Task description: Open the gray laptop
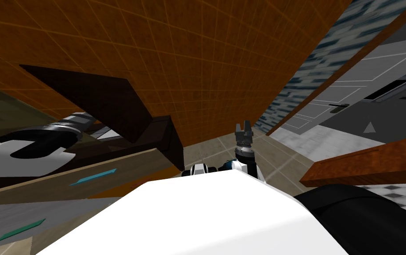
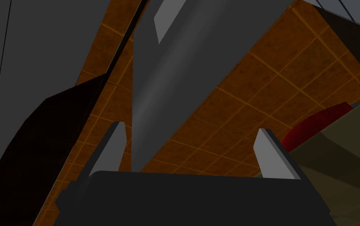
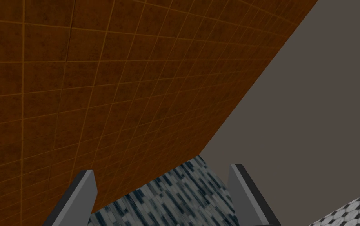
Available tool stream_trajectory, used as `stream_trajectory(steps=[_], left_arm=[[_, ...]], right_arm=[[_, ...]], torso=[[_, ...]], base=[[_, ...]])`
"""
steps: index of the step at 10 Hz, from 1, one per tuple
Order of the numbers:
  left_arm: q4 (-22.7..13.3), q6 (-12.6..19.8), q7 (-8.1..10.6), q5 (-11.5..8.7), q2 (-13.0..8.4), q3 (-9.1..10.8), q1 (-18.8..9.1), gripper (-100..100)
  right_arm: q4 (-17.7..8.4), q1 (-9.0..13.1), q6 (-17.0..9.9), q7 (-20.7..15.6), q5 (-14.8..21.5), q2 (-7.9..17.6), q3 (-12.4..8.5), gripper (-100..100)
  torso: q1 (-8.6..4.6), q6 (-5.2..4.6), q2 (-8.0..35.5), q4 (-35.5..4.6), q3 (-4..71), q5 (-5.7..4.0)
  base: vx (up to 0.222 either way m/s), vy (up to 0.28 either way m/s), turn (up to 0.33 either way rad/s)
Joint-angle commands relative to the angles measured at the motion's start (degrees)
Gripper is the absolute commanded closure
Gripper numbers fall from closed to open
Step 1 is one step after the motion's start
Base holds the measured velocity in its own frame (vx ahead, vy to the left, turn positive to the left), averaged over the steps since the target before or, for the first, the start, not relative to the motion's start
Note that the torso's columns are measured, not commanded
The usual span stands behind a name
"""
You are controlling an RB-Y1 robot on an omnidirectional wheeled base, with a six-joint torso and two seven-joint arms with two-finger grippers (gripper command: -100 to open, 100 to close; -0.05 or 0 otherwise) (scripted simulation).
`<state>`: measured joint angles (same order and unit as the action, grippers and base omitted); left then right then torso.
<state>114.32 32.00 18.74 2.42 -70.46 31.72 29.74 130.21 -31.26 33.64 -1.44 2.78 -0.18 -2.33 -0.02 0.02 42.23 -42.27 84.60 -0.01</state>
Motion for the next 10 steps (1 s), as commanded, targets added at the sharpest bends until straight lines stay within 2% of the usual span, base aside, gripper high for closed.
stream_trajectory(steps=[1,2,3,4,10], left_arm=[[-0.2,0.9,0.65,-0.4,-1.1,0.63,0.3,-100],[-0.3,1.1,0.79,-0.4,-1.2,0.72,0.3,-100],[-0.3,1.1,0.78,-0.4,-1.2,0.72,0.3,100],[0.0,2.1,2.75,-3.3,-1.4,1.11,0.0,100],[1.0,4.9,8.65,-12.0,-2.0,2.28,-0.8,100]], right_arm=[[0.0,0.0,0.0,0.0,0.0,0.0,0.0,0],[0.0,0.0,0.0,0.0,0.0,0.0,0.0,0],[0.0,0.0,0.0,0.0,0.0,0.0,0.0,0],[0.0,0.0,0.0,0.0,0.0,0.0,0.0,0],[0.0,0.0,0.0,0.0,0.0,0.0,0.0,0]], torso=[[-0.07,-0.07,0.0,0.0,0.0,-0.04],[0.00,-0.10,0.1,0.0,-0.1,-0.01],[0.07,-0.07,0.1,0.0,-0.1,0.02],[0.07,-0.03,0.1,0.0,-0.1,0.03],[0.37,0.05,-0.1,0.2,0.0,0.34]], base=[[0.026,-0.027,0.004],[0.000,0.000,0.000],[0.000,0.000,0.000],[-0.012,0.054,0.006],[-0.023,0.087,0.000]])
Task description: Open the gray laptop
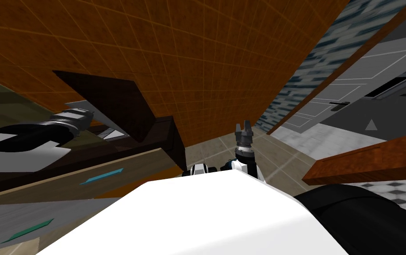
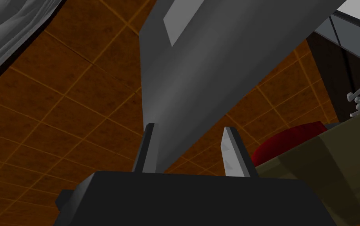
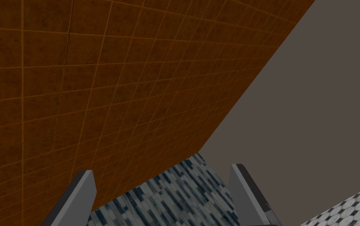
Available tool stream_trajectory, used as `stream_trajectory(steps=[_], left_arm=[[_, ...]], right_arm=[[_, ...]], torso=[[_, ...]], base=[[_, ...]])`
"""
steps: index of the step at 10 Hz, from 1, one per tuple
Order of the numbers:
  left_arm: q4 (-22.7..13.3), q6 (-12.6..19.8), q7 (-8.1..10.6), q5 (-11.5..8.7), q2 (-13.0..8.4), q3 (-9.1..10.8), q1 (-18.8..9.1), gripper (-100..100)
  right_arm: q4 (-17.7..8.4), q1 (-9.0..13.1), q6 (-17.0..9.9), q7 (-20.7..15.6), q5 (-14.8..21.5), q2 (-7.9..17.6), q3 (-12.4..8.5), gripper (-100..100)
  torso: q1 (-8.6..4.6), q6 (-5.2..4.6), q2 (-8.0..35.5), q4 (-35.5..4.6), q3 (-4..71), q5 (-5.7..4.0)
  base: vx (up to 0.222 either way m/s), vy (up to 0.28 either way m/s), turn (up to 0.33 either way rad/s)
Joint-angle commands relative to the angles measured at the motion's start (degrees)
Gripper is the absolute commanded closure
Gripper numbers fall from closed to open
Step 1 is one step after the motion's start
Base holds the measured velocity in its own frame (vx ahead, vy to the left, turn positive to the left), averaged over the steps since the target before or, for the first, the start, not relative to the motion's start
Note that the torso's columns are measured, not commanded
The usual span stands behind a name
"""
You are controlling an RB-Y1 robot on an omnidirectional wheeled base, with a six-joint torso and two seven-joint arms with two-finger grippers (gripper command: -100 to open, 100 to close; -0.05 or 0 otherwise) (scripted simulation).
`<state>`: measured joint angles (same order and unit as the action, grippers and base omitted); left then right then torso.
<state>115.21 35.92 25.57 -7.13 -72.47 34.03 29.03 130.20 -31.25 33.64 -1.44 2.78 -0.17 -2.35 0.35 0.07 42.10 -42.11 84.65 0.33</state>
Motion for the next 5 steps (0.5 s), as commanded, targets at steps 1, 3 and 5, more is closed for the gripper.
stream_trajectory(steps=[1,3,5], left_arm=[[0.3,1.4,2.80,-3.9,0.0,0.17,-0.3,100],[0.5,1.4,3.00,-4.3,-0.2,0.46,-0.4,100],[0.0,1.7,5.61,-7.7,1.6,0.27,-1.3,100]], right_arm=[[0.0,0.0,0.0,0.0,0.0,0.0,0.0,0],[0.0,0.0,0.0,0.0,0.0,0.0,0.0,0],[0.0,0.0,0.0,0.0,0.0,0.0,0.0,0]], torso=[[-0.07,-0.01,0.0,0.0,0.0,-0.03],[-0.10,-0.04,0.1,-0.1,0.0,-0.14],[-0.30,-0.10,0.2,-0.2,-0.1,-0.27]], base=[[-0.016,0.074,0.009],[-0.018,0.061,-0.003],[-0.023,0.069,-0.031]])
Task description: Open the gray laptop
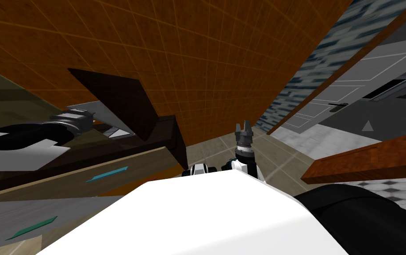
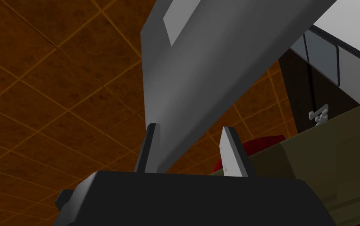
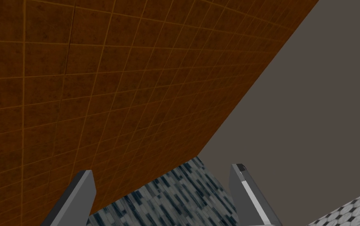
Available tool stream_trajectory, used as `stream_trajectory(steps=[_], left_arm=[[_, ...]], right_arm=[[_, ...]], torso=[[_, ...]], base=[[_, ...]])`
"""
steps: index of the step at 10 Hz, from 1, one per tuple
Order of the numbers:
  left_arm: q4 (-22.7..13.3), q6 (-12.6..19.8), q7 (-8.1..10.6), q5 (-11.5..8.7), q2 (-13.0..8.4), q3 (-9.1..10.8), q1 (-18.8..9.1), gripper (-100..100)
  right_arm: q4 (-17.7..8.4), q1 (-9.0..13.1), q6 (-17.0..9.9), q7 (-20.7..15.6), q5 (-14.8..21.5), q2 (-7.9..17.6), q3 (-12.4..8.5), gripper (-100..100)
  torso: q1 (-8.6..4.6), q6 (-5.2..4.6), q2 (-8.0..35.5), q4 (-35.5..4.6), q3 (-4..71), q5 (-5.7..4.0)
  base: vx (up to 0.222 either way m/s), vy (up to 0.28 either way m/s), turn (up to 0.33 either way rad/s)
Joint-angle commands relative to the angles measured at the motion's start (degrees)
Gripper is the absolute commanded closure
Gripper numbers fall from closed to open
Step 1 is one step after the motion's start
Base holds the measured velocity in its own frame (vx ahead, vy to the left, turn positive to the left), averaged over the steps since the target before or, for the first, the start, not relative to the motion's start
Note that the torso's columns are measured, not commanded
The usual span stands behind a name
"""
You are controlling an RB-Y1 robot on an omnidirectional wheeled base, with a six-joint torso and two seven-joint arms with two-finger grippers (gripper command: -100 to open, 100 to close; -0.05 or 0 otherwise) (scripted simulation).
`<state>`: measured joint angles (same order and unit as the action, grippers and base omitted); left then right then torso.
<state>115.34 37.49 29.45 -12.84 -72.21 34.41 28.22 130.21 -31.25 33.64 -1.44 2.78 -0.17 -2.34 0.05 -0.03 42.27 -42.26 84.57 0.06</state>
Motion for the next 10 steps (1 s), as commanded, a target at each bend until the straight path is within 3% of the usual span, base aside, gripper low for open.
stream_trajectory(steps=[1,7,8,10], left_arm=[[-0.3,0.2,2.54,-3.1,1.9,-0.18,-0.8,100],[-1.4,0.5,7.35,-9.4,5.4,-0.60,-2.6,100],[-1.1,-0.1,6.66,-9.0,4.6,-0.31,-2.6,100],[-2.6,-1.0,8.48,-11.6,7.5,-1.11,-4.0,100]], right_arm=[[0.0,0.0,0.0,0.0,0.0,0.0,0.0,0],[0.0,0.0,0.0,0.0,0.0,0.0,0.0,0],[0.0,0.0,0.0,0.0,0.0,0.0,0.0,0],[0.0,0.0,0.0,0.0,0.0,0.0,0.0,0]], torso=[[0.07,0.00,0.0,0.0,0.0,0.03],[0.65,0.29,-0.1,0.1,0.0,0.34],[0.76,0.38,-0.1,0.1,0.0,0.42],[0.65,0.31,0.0,0.1,0.0,0.36]], base=[[-0.029,0.073,-0.032],[-0.025,0.065,-0.037],[-0.012,0.013,-0.033],[-0.036,0.049,-0.060]])
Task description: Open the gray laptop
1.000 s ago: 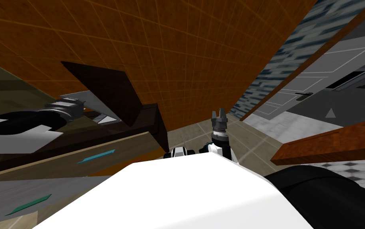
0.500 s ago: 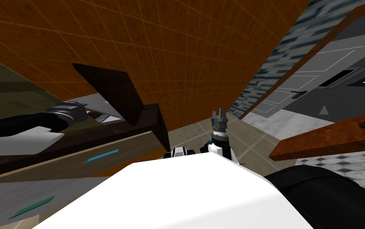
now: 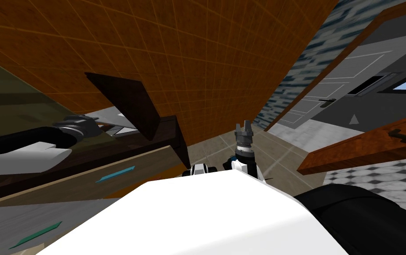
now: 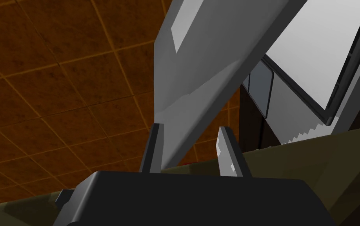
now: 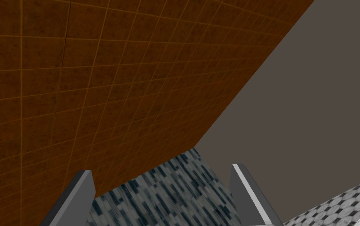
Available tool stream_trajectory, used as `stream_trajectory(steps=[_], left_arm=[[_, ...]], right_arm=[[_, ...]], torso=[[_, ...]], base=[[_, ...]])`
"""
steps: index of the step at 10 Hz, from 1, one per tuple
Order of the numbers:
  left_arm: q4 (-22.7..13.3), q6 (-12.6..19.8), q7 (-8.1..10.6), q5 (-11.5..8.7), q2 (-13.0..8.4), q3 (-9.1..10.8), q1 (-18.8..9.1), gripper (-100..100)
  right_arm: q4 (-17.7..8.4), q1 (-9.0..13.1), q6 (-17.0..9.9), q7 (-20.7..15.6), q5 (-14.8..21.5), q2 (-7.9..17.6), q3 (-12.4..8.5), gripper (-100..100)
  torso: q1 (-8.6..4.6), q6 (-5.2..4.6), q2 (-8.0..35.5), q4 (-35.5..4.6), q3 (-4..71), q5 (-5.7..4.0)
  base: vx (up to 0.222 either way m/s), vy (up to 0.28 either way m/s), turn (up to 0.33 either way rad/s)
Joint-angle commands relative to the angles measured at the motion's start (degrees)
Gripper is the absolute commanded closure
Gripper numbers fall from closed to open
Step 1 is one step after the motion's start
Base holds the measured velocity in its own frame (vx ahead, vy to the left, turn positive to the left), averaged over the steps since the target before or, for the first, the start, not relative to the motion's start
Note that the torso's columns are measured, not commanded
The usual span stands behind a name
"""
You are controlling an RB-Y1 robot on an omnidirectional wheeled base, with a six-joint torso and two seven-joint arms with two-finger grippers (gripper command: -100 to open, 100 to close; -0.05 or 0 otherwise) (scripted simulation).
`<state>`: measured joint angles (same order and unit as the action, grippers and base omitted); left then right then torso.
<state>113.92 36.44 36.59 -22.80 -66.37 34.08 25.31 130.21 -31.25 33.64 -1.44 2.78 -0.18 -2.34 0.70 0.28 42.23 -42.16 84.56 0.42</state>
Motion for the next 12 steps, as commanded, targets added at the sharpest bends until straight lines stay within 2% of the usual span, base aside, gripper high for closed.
stream_trajectory(steps=[1,2,3,7,11,12], left_arm=[[-1.7,-0.2,1.90,-2.4,2.7,-1.07,-1.5,100],[-2.3,-0.5,2.46,-3.2,3.6,-1.35,-1.9,100],[0.4,1.0,3.27,-3.4,0.9,0.19,-1.7,-100],[4.4,5.1,5.79,-5.5,-3.1,3.34,-0.2,-100],[8.4,9.1,8.31,-7.6,-7.0,6.49,1.2,-100],[8.0,8.3,7.81,-7.1,-6.1,6.07,1.2,-100]], right_arm=[[0.0,0.0,0.0,0.0,0.0,0.0,0.0,0],[0.0,0.0,0.0,0.0,0.0,0.0,0.0,0],[0.0,0.0,0.0,0.0,0.0,0.0,0.0,0],[0.0,0.0,0.0,0.0,0.0,0.0,0.0,0],[0.0,0.0,0.0,0.0,0.0,0.0,0.0,0],[0.0,0.0,0.0,0.0,0.0,0.0,0.0,0]], torso=[[0.13,0.05,0.1,0.0,0.0,0.05],[0.24,0.13,0.0,0.0,0.0,0.15],[0.32,0.25,0.0,0.1,0.0,0.22],[-0.57,-0.19,0.1,-0.1,0.0,-0.38],[-0.76,-0.28,0.1,-0.1,0.0,-0.44],[-0.71,-0.28,0.0,-0.1,0.0,-0.43]], base=[[-0.034,0.061,-0.039],[-0.030,0.050,-0.037],[0.008,0.020,0.001],[0.033,0.013,0.056],[0.008,-0.008,0.028],[-0.002,-0.006,0.011]])
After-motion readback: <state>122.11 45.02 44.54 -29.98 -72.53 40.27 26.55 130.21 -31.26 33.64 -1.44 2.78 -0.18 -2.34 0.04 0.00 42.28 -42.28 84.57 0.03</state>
